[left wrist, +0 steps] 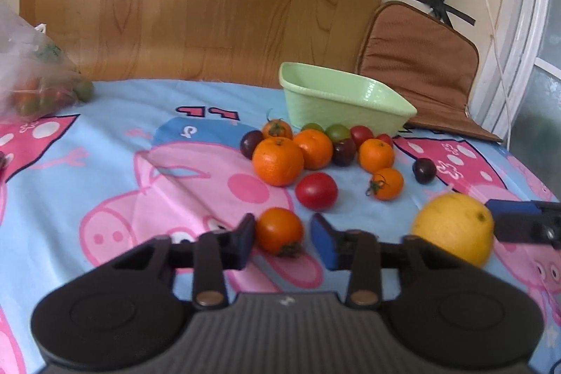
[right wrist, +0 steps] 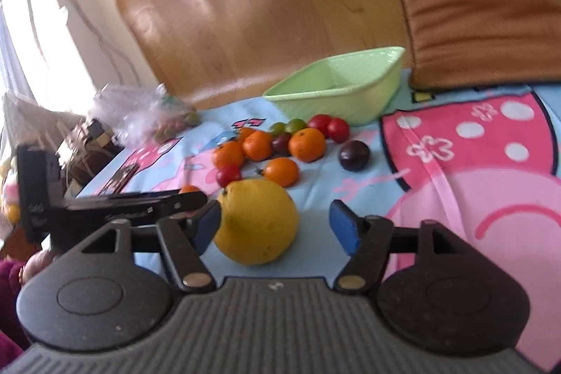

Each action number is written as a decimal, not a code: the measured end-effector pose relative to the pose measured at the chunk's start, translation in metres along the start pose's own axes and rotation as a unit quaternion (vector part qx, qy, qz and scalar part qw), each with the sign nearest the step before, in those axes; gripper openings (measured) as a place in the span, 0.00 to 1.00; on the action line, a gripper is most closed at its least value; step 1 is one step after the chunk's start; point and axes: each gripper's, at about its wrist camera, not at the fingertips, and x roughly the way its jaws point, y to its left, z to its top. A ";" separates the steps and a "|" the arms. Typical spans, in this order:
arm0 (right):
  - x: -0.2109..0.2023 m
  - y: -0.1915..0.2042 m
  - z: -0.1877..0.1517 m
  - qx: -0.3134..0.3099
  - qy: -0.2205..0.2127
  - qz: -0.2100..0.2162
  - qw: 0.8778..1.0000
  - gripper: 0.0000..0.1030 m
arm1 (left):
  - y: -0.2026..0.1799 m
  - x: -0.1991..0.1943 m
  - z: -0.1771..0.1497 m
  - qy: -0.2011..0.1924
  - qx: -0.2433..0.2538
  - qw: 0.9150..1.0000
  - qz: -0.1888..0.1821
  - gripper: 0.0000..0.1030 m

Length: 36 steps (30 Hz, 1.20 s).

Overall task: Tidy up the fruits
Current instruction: 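Grasp an orange cherry tomato with the left tool while the right tool grasps the yellow grapefruit, then carry the tomato into the green basket with the left tool while the right tool drops the grapefruit in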

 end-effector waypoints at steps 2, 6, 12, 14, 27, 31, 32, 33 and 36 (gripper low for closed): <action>0.003 0.008 -0.001 -0.027 0.000 -0.001 1.000 0.80 | 0.003 -0.001 0.000 0.002 -0.012 1.000 -0.009 0.29; 0.015 0.023 -0.004 -0.073 0.019 0.001 0.997 0.80 | 0.002 -0.007 -0.001 0.001 -0.024 0.999 -0.030 0.29; 0.036 0.030 -0.010 -0.115 0.039 -0.042 0.992 0.79 | -0.011 -0.015 -0.001 -0.007 -0.018 0.998 -0.066 0.29; 0.042 0.030 -0.014 -0.124 0.051 -0.058 0.989 0.67 | -0.014 -0.013 -0.001 -0.005 -0.019 0.997 -0.073 0.29; 0.038 0.004 0.018 -0.020 0.032 -0.029 0.999 0.65 | -0.007 0.003 0.052 -0.016 -0.048 0.993 -0.111 0.29; 0.041 -0.001 0.050 -0.031 0.000 -0.045 0.999 0.65 | -0.005 0.022 0.091 -0.033 -0.048 0.990 -0.125 0.29; 0.043 -0.004 0.060 -0.034 -0.013 -0.051 0.998 0.65 | -0.007 0.028 0.100 -0.038 -0.046 0.990 -0.127 0.29; 0.046 -0.008 0.069 -0.033 -0.021 -0.056 0.998 0.65 | -0.009 0.037 0.110 -0.043 -0.042 0.990 -0.127 0.29; 0.062 -0.024 0.095 -0.029 -0.037 -0.073 0.996 0.65 | -0.011 0.067 0.134 -0.044 -0.047 0.988 -0.137 0.29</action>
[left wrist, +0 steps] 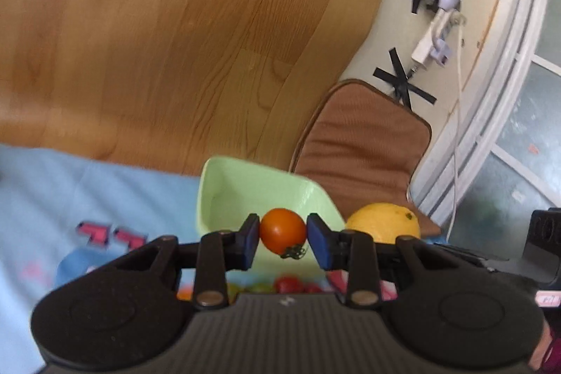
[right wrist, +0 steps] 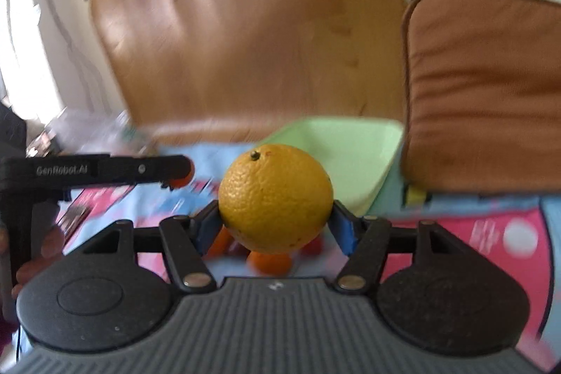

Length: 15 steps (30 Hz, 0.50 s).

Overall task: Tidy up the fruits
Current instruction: 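Carry the tomato into the green basket with the left tool while the right tool drops the grapefruit in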

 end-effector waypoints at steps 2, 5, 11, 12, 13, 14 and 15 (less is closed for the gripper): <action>0.017 -0.008 0.009 -0.004 0.002 -0.015 1.000 0.65 | 0.004 0.023 0.009 0.009 -0.006 1.000 -0.008 0.29; 0.043 -0.016 0.015 -0.017 0.019 -0.031 0.999 0.65 | 0.011 0.061 0.014 0.037 -0.015 0.999 -0.006 0.29; 0.074 -0.017 0.011 -0.081 0.046 -0.048 0.995 0.66 | 0.026 0.102 0.008 0.074 -0.026 0.997 0.016 0.30; 0.076 -0.015 0.011 -0.089 0.049 -0.049 0.994 0.66 | 0.026 0.103 0.008 0.071 -0.020 0.997 0.021 0.33; 0.080 -0.014 0.010 -0.096 0.053 -0.049 0.993 0.66 | 0.026 0.103 0.007 0.067 -0.017 0.997 0.022 0.35; 0.083 -0.013 0.010 -0.101 0.057 -0.048 0.992 0.66 | 0.026 0.102 0.007 0.065 -0.016 0.997 0.023 0.37; 0.086 -0.012 0.009 -0.107 0.060 -0.046 0.991 0.66 | 0.026 0.101 0.006 0.064 -0.016 0.997 0.028 0.40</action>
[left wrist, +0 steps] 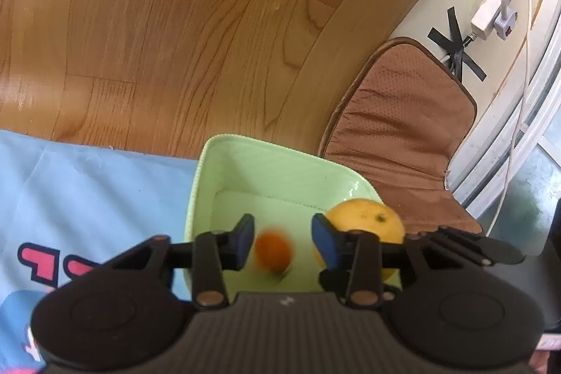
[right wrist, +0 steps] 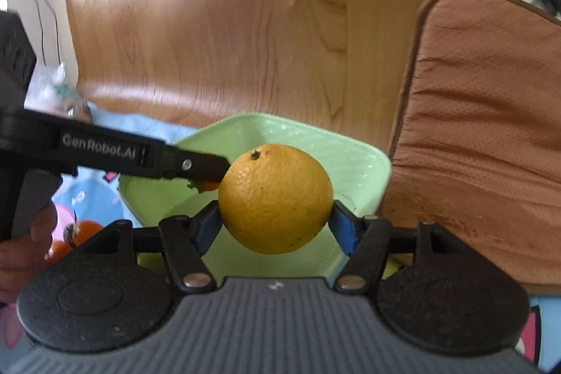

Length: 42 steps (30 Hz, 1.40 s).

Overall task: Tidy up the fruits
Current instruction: 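Carry the tomato into the green basket with the left tool while the right tool drops the grapefruit in, then withdraw both open tools from the basket back over the fruits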

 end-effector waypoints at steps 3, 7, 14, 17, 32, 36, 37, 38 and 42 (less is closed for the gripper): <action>0.002 0.001 0.000 0.008 -0.006 -0.001 1.000 0.68 | 0.001 -0.007 0.000 -0.008 -0.002 1.000 -0.001 0.49; -0.011 0.000 -0.001 0.017 -0.029 -0.008 0.999 0.69 | 0.000 -0.030 0.002 -0.026 -0.018 0.999 -0.009 0.49; -0.075 0.002 -0.026 0.047 -0.077 -0.020 0.996 0.69 | 0.001 -0.105 -0.022 -0.080 -0.032 0.996 -0.014 0.49; -0.095 0.006 -0.047 0.073 -0.083 -0.011 0.994 0.69 | 0.003 -0.133 -0.050 -0.092 -0.034 0.995 0.006 0.49; -0.129 0.058 -0.121 0.101 -0.050 0.007 0.994 0.48 | -0.033 -0.160 -0.148 -0.068 0.040 0.996 0.048 0.49; -0.136 0.054 -0.127 0.135 -0.060 -0.015 0.989 0.48 | -0.049 -0.160 -0.162 -0.072 0.081 0.993 0.054 0.49; -0.135 0.054 -0.128 0.137 -0.056 -0.017 0.989 0.48 | -0.053 -0.160 -0.164 -0.074 0.092 0.991 0.060 0.49; -0.135 0.055 -0.129 0.137 -0.052 -0.016 0.989 0.48 | -0.056 -0.160 -0.166 -0.075 0.100 0.990 0.065 0.49; -0.135 0.061 -0.130 0.126 -0.051 -0.019 0.991 0.48 | -0.063 -0.158 -0.168 -0.073 0.118 0.988 0.071 0.49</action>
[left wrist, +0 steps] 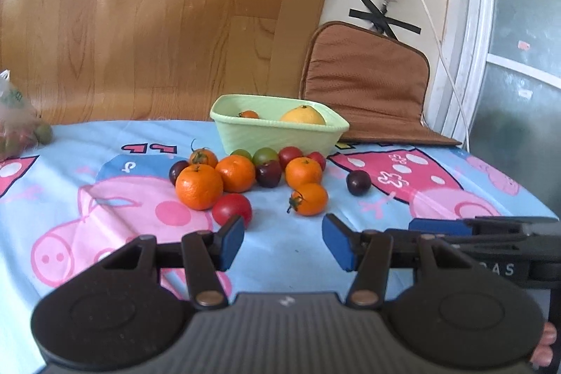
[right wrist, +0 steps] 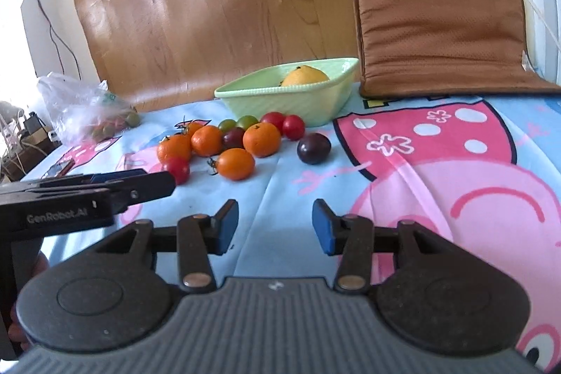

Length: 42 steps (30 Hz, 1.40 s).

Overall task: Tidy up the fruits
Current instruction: 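Withdraw both open tools from the basket back over the fruits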

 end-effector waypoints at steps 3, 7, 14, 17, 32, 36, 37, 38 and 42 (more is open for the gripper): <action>0.001 -0.003 0.000 0.009 0.003 -0.002 1.000 0.48 | 0.003 0.002 0.000 0.005 -0.011 1.000 -0.003 0.49; 0.002 -0.003 0.000 0.008 0.004 -0.002 1.000 0.49 | 0.011 0.005 0.001 0.011 -0.035 0.999 -0.004 0.49; 0.002 -0.002 0.000 0.008 0.005 -0.002 1.000 0.49 | 0.011 0.011 0.002 0.026 -0.039 0.999 0.014 0.49; 0.002 -0.002 0.000 0.008 0.005 -0.002 1.000 0.49 | 0.011 0.013 0.002 0.033 -0.038 0.999 0.021 0.49; 0.002 -0.003 0.000 0.008 0.004 -0.002 1.000 0.49 | 0.012 0.016 0.002 0.047 -0.036 0.998 0.028 0.49; 0.002 -0.003 0.000 0.008 0.004 -0.001 1.000 0.49 | 0.013 0.016 0.002 0.048 -0.036 0.998 0.026 0.49; 0.002 -0.003 0.000 0.008 0.004 -0.001 1.000 0.49 | 0.013 0.016 0.002 0.048 -0.036 0.998 0.026 0.49; 0.002 -0.003 0.000 0.009 0.004 -0.001 1.000 0.49 | 0.013 0.017 0.002 0.048 -0.037 0.998 0.026 0.49; 0.002 -0.003 0.001 0.009 0.004 -0.001 1.000 0.49 | 0.012 0.017 0.001 0.048 -0.035 0.998 0.026 0.49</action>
